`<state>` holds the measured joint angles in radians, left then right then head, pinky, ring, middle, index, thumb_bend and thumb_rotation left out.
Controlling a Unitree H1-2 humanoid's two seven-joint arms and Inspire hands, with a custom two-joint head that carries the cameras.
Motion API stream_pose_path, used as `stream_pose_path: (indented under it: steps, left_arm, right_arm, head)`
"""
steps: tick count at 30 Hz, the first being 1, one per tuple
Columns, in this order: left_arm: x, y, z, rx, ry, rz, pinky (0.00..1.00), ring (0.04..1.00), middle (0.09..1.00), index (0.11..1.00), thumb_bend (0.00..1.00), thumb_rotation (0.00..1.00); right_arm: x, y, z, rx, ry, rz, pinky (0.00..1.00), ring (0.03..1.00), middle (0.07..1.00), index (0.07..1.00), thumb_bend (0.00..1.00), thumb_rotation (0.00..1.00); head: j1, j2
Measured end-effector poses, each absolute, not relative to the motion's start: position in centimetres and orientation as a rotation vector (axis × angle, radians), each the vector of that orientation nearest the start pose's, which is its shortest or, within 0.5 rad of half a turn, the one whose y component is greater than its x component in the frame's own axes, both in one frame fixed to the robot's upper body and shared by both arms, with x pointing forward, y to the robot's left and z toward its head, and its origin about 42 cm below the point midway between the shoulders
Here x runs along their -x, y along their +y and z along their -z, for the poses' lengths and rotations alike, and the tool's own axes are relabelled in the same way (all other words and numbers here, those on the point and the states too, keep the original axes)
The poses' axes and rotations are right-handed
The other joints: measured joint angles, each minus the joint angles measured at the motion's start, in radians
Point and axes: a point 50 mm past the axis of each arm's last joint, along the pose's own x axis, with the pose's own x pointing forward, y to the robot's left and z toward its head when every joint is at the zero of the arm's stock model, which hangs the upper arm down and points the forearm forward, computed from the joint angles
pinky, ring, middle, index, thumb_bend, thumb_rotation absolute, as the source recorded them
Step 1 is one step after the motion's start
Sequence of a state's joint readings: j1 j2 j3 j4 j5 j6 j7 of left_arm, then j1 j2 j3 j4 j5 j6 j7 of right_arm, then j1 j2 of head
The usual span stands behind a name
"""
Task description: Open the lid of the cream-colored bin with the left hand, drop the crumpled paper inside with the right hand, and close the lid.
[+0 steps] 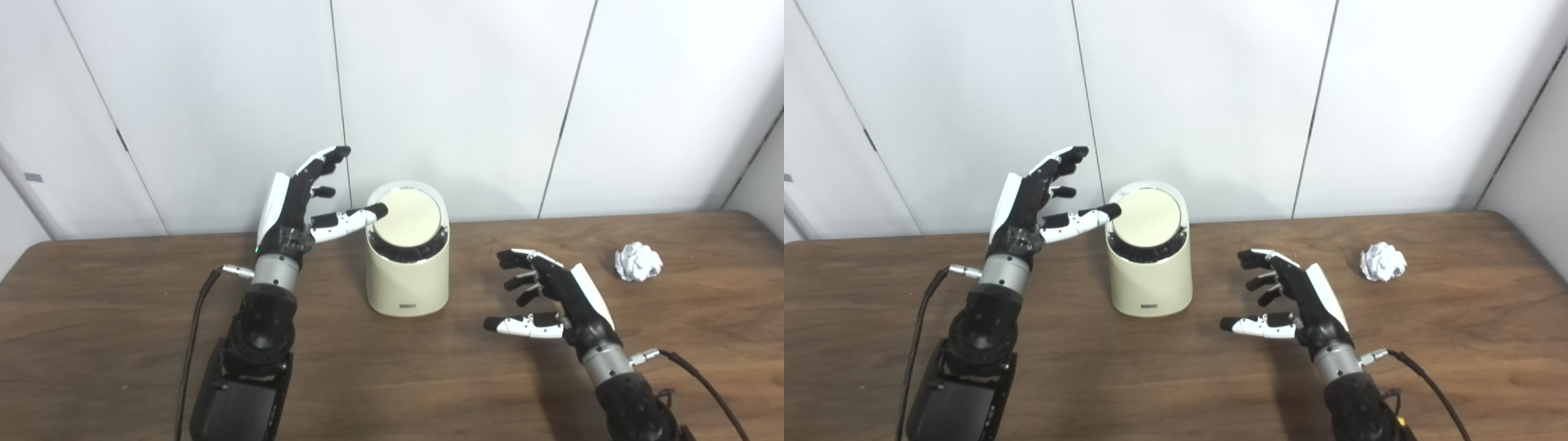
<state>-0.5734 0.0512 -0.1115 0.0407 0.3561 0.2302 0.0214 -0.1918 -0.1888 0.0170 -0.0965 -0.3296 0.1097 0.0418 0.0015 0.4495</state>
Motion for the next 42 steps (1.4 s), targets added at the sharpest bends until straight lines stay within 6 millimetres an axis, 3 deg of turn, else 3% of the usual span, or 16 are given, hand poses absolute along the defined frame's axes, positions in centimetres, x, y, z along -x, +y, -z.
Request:
stream_pose_path:
  steps: [11,19,29,42]
  left_arm:
    - [-43.9,14.1,-26.3,-0.575,-0.322,0.088,0.71,0.86,0.884,0.887,0.94,0.26]
    - [-44.1,13.2,-26.9,-0.648,-0.36,0.092,0.71,0.866,0.896,0.904,0.93,0.25]
    - [-44.4,12.8,-25.9,-0.662,-0.343,0.121,0.71,0.863,0.899,0.916,0.94,0.29]
    - [-44.6,11.6,-25.5,-0.794,-0.371,0.12,0.69,0.87,0.925,0.918,0.94,0.25]
  right_arm:
    - [-34.0,-24.5,-17.7,0.51,-0.175,-0.029,0.46,0.613,0.74,0.73,0.74,0.07]
    - [-34.0,-24.5,-17.7,0.505,-0.153,-0.014,0.46,0.609,0.745,0.725,0.73,0.05]
    - [-34.0,-24.4,-17.7,0.499,-0.156,-0.004,0.45,0.612,0.745,0.723,0.72,0.09]
    - [-33.8,-24.0,-18.2,0.494,-0.169,-0.004,0.46,0.611,0.737,0.725,0.72,0.1]
  head:
    - [-0.012,0.002]
    - [-0.018,0.003]
    - [-0.018,0.008]
    - [-0.025,0.018]
